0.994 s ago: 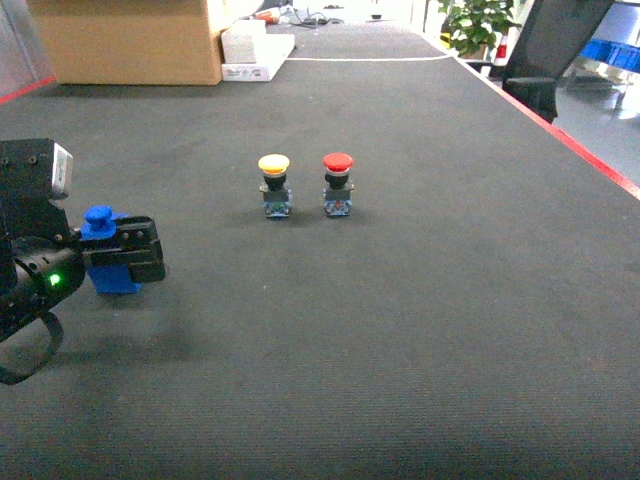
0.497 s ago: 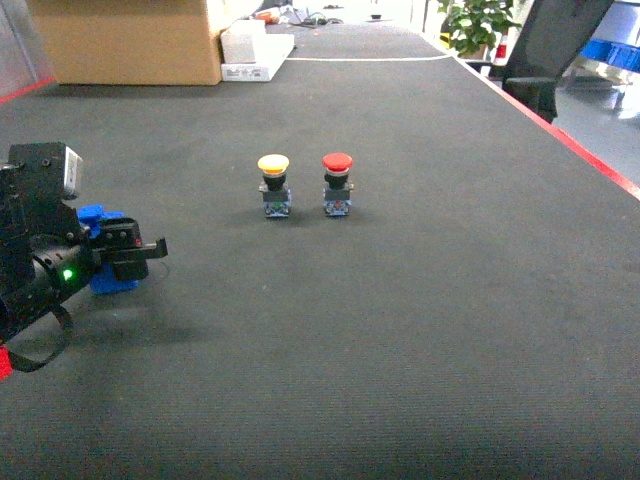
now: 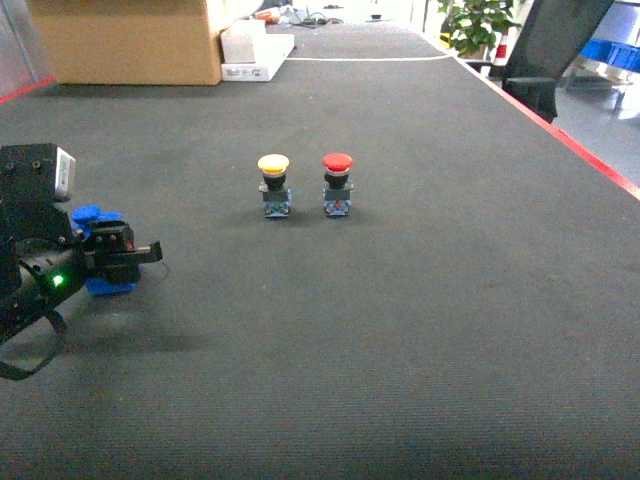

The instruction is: Pick blue part to blue bin on bottom shelf

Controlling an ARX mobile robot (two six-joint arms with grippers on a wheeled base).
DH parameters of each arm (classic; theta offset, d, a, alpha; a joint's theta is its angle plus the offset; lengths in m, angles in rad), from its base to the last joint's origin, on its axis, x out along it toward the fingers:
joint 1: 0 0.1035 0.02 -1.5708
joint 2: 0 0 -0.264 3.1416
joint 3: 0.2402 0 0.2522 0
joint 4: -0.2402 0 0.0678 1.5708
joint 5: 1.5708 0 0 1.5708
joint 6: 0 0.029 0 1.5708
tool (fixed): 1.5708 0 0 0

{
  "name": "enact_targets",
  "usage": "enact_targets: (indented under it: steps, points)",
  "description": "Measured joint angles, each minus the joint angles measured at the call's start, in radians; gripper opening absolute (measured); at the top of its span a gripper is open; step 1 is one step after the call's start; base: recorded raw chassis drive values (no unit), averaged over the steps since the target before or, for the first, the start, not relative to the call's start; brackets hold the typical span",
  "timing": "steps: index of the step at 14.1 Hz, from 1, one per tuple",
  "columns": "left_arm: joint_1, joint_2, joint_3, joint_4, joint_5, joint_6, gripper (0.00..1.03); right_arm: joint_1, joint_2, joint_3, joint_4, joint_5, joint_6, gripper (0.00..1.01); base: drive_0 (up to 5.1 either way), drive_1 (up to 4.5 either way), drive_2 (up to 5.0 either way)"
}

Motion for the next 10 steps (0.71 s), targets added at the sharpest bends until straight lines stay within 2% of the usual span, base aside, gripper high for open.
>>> enact_targets:
  steps: [9, 10]
  points:
    - [-0.019, -0.103, -0.144, 0.108, -0.049, -0.008, 0.44, 0.0, 0.0, 0.0, 0.0, 0.0, 0.0, 0.98, 0.0, 0.0, 0.0]
    - [-0.048, -0.246, -0.291, 0.177, -0.072, -0.026, 0.44, 0.0, 0.0, 0.0, 0.0, 0.0, 0.0, 0.98, 0.0, 0.0, 0.0]
